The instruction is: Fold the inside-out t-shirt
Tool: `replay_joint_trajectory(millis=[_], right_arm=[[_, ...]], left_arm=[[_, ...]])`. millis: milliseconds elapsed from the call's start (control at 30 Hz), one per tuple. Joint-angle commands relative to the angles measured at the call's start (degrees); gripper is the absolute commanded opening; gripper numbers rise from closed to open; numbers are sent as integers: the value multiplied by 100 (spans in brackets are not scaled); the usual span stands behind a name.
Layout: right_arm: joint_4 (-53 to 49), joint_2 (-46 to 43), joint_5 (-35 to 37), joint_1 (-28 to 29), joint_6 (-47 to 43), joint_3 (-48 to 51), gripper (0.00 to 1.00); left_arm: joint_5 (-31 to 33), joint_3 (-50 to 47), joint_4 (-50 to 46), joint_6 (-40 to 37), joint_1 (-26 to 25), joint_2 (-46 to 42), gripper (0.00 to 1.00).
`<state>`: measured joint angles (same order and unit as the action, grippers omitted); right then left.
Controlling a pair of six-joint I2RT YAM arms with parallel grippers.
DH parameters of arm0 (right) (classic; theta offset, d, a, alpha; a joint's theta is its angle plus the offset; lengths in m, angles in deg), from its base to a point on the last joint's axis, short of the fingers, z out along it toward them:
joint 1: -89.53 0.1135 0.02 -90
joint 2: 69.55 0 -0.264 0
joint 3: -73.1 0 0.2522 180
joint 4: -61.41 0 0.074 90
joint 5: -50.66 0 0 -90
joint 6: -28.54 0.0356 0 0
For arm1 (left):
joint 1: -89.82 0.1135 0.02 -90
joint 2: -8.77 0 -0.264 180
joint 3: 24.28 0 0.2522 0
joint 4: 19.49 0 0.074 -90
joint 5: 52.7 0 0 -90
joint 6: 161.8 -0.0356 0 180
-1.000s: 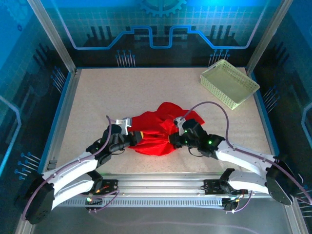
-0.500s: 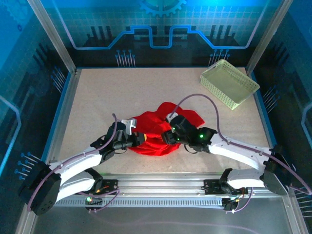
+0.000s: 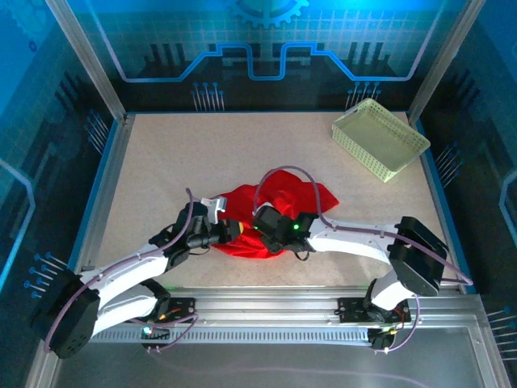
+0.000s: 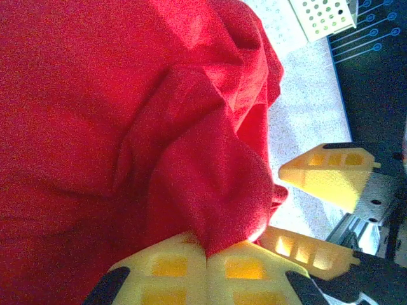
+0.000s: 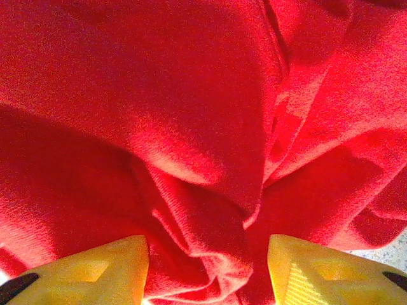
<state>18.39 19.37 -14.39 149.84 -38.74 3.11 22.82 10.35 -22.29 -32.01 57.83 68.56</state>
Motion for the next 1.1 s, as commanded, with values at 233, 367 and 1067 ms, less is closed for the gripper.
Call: replay_joint_trajectory(millis=[233,367,1067], right_arm=[[166,54,-95,-225,49,-207,23],[401,-318,-552,-396,1,-13,5],[2355,-1901,-3418,-1897,620,1583,0]], left_arm=[[-321,97,148,-185,6,-97,0],[-551,-65,634,-40,8,-137,0],[-1530,171,1528,118,15,613,0]])
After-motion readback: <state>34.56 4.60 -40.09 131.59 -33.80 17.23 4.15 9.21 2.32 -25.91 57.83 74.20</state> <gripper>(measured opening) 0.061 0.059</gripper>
